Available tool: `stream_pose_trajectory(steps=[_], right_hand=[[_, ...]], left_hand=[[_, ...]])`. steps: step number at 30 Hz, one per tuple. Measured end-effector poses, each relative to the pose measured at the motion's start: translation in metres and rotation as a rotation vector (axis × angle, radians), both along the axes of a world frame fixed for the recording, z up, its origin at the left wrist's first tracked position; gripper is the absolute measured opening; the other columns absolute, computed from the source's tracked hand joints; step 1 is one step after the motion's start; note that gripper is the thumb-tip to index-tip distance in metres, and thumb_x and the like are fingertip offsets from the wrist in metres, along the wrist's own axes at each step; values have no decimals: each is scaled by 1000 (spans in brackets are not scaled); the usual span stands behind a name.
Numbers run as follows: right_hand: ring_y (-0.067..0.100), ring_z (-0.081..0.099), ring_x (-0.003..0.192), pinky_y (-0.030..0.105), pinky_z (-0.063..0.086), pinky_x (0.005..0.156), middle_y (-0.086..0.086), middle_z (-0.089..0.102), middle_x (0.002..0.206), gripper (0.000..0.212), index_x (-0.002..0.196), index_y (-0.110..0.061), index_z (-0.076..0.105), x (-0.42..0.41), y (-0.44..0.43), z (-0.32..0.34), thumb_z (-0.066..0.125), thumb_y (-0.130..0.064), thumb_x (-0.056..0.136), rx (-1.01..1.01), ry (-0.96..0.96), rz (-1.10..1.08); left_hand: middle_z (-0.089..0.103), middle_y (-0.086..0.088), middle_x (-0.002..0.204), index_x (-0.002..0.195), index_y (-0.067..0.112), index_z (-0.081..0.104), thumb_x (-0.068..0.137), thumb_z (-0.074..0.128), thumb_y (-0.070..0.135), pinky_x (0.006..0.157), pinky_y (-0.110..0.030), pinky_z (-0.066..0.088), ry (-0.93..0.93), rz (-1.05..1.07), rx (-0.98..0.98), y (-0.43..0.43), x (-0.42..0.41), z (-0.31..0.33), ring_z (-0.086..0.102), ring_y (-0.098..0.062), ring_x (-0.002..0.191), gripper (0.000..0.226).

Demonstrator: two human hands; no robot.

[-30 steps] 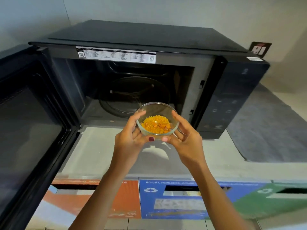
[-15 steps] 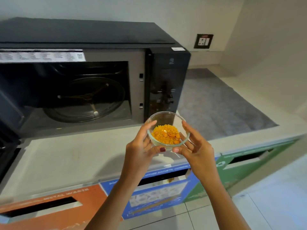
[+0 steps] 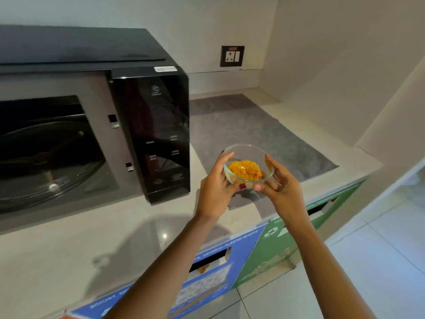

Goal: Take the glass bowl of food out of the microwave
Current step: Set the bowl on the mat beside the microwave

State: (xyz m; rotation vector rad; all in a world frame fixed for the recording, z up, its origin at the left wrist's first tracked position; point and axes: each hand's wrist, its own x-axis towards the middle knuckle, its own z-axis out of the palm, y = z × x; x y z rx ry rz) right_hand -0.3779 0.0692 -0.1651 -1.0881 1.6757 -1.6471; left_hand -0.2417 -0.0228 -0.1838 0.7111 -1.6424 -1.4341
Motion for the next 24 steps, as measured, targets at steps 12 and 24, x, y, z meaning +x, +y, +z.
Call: stream_pose_trajectory(steps=[12,24], right_hand=[[5,42,120,-3,45,69,7,41,147,75,144,-7,35,-78,-69,0,68,8,78,21,75,-50],[6,45,116,1,48,66,7,38,150,74,146,-9,31,-98,-81,-15,63,11,82,54,30,-23]], left_hand=[[61,6,121,124,51,45,71,80,24,89,-46,55,-111,63,-86,-81,-99,-15,62,-18,110,69],[55,-5,136,137,36,41,77,76,16,99,-44,49,-156,33,-73,-98,-118,-31,55,-21,121,72]])
